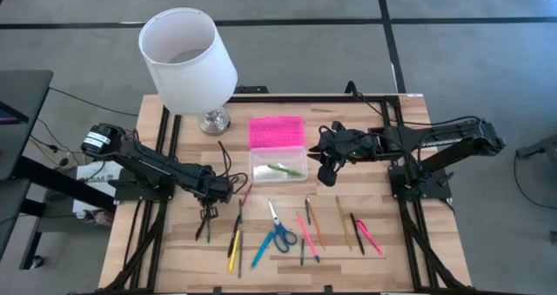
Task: Pick & place school supplies into a supply box
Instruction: Put the left red crayon into the supply box
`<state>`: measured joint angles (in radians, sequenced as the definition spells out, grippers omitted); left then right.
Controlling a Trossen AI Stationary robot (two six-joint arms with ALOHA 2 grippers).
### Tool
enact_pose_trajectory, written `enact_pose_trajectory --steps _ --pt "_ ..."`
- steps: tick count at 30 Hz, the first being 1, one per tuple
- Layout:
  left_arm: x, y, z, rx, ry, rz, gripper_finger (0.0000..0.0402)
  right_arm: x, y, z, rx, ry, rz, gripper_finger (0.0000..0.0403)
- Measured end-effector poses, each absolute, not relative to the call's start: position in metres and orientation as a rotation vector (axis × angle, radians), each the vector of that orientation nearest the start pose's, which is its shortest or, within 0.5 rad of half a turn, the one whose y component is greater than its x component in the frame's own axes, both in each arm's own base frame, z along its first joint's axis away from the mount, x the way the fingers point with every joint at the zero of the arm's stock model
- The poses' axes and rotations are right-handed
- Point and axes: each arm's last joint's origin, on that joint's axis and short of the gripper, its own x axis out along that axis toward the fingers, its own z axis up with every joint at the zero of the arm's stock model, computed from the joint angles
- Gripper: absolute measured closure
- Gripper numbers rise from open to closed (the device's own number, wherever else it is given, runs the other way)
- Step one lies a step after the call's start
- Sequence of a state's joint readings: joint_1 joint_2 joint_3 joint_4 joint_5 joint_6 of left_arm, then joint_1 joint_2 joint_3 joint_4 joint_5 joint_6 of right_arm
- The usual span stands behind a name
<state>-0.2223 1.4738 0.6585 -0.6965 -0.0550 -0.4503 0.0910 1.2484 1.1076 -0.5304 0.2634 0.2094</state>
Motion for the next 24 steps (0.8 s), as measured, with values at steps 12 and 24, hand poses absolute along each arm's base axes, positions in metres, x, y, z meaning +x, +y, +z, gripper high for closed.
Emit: enact_pose_trajectory --steps 12,24 --pt "0.207 -0.044 0.139 -0.17 1.426 0.244 0.039 0.262 0.016 0.319 0.084 0.64 -0.234 0.0337" --pt "0.24 -0.033 0.196 -0.09 1.184 0.269 0.0389 0.263 0.016 0.321 0.089 0.619 -0.233 0.0337"
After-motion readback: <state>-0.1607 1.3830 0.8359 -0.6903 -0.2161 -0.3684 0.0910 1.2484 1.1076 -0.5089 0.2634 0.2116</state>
